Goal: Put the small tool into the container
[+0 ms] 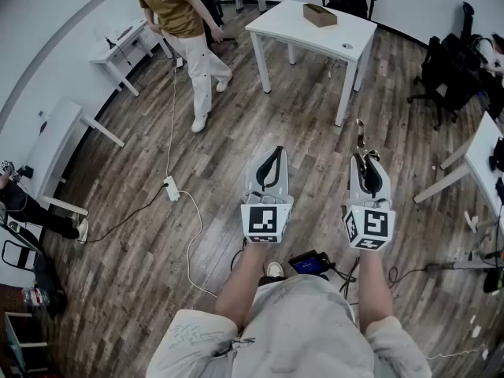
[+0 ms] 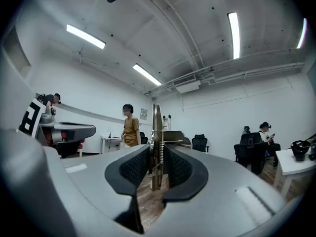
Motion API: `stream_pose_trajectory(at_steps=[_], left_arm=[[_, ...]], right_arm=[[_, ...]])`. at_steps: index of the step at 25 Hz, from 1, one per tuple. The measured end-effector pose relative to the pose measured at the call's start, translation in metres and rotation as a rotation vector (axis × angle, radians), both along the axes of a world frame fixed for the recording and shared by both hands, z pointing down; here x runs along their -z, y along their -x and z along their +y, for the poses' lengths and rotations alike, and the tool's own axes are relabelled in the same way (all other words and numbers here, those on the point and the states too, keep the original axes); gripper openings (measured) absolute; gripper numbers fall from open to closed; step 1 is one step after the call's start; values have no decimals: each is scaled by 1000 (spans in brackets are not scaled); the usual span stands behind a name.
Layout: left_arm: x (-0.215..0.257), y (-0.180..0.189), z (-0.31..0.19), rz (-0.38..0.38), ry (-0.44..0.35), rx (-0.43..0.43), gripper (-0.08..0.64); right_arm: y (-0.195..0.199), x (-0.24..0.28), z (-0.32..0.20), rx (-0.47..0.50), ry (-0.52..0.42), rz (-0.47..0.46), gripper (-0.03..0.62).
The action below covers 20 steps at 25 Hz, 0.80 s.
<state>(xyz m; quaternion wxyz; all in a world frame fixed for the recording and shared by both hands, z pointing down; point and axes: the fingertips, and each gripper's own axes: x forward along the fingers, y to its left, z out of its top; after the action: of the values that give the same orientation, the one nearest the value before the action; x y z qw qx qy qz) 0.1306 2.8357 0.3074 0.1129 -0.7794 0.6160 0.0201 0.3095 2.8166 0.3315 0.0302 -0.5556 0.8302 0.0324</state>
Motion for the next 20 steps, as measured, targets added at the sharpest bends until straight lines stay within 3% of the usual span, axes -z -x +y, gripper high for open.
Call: stream_pose_trajectory(at_steps=[13, 20], left_arm=[[-3, -94, -1, 14, 10, 4, 12], [-24, -213, -6, 28, 26, 7, 11]], right_arm=[[-89, -2, -2, 18, 0, -23, 89], [-204, -21, -6, 42, -1, -17, 89]])
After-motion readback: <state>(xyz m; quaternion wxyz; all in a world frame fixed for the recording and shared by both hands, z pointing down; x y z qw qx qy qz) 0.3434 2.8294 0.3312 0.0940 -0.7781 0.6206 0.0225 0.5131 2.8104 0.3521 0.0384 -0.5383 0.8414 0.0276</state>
